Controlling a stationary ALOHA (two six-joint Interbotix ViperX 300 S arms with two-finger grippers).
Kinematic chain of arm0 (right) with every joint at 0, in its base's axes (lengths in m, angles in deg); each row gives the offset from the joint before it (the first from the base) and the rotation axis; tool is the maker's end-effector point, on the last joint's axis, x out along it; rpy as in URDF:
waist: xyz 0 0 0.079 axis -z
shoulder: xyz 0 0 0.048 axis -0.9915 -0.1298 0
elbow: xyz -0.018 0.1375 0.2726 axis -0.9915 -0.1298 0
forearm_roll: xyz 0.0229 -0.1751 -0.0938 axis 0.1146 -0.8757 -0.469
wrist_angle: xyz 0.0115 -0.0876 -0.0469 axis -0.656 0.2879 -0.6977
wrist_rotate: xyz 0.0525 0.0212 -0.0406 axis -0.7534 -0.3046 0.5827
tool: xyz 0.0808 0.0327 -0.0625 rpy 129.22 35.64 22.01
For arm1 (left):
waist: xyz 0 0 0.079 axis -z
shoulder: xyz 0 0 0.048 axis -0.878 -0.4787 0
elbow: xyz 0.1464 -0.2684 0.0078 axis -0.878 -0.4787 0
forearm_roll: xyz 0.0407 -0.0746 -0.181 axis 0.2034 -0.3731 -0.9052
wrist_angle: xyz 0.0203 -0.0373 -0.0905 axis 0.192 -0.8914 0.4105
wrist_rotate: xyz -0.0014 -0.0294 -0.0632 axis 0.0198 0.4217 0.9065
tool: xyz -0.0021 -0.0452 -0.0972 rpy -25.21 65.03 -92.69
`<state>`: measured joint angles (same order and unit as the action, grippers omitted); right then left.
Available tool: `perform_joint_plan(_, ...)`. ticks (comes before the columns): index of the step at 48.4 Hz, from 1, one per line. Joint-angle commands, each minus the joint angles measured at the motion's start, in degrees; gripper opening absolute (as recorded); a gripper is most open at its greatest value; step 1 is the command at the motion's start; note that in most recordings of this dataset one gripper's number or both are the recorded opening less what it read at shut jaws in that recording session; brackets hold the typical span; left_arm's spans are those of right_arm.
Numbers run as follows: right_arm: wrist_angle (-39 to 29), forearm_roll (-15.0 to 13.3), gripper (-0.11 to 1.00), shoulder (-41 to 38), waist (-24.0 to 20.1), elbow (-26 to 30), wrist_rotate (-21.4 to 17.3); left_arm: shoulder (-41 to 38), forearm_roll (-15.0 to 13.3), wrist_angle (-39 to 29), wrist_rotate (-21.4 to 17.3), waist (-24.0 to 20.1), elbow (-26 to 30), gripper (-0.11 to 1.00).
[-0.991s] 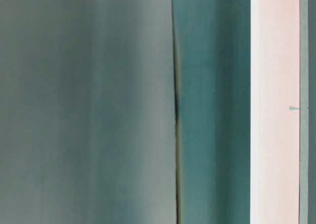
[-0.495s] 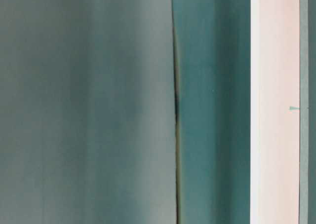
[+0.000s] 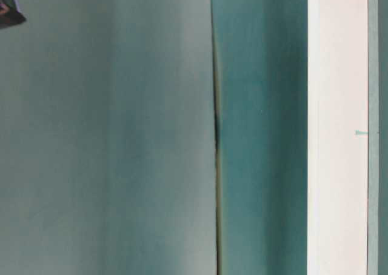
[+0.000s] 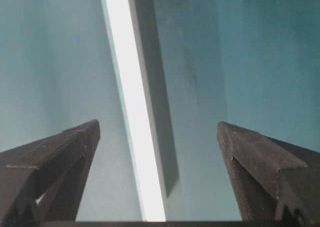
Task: Lift a wooden board with both hands.
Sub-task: 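Close both grippers on the white board near each end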
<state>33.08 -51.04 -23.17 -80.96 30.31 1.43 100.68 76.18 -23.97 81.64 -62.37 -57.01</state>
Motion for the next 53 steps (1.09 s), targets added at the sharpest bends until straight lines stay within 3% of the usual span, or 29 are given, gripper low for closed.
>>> perform_joint_plan(1,0.9,-0.1,0.94,-1.5,-0.7,0.5,0.4,-2.3,0.2,0.4,-0.6,0.1,0.4,0.96)
perform_joint_plan(25,7.0,-0.2,0.94,-9.9,-1.7,-0.3,0.8,-13.2,0.2,7.6,-0.7,0.8,-1.8,0.96)
perform_joint_plan(53,11.3,0.0,0.94,-13.5,-3.3,-2.1,1.4,-14.6,0.2,12.2,1.7,2.3,-4.6,0.96)
